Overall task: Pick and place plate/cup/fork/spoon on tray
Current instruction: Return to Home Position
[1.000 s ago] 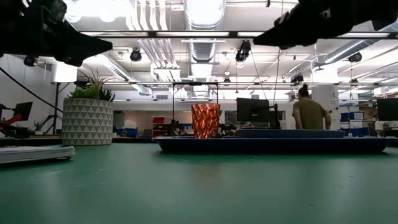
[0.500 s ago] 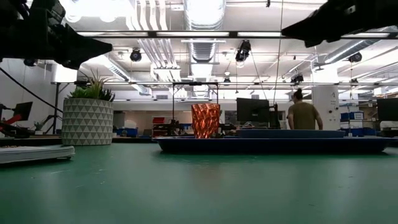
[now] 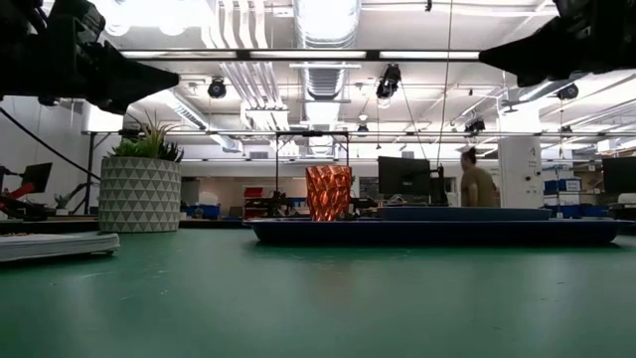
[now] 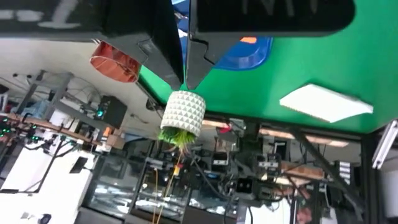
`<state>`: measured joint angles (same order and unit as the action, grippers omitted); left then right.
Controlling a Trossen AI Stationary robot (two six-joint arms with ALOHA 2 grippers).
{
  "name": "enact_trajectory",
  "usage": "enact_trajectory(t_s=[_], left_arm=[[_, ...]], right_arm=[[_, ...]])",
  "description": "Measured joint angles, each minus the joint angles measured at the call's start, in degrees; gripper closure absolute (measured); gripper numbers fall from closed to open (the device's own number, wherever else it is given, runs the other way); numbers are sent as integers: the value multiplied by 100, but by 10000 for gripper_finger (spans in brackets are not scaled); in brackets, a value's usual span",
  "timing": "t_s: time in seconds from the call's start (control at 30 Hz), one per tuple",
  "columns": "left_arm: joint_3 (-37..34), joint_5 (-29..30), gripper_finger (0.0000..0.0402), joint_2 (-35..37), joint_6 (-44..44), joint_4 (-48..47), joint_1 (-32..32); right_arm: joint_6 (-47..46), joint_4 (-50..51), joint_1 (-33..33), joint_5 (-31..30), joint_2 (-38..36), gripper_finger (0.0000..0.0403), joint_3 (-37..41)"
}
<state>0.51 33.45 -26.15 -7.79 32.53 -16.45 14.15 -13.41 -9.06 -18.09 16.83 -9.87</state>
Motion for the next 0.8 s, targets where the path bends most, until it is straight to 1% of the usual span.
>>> enact_trajectory(t_s=[0.1,0.37,0.63,0.7,0.8], left_arm=[[-2,2,394,11,0,3,0],[-9,2,394,-130,-7,2,-2],[-17,2,394,-406,-6,-3,-1],[-17,2,394,-473,-6,0,-1],[-18,2,394,-581,-6,-6,-2]], right_arm=[[38,46,36,6,-239,394,89],[208,579,38,7,-944,394,250],[820,559,38,6,-1595,394,913],[773,844,38,29,-1680,394,916],[479,866,38,71,-1670,394,916]])
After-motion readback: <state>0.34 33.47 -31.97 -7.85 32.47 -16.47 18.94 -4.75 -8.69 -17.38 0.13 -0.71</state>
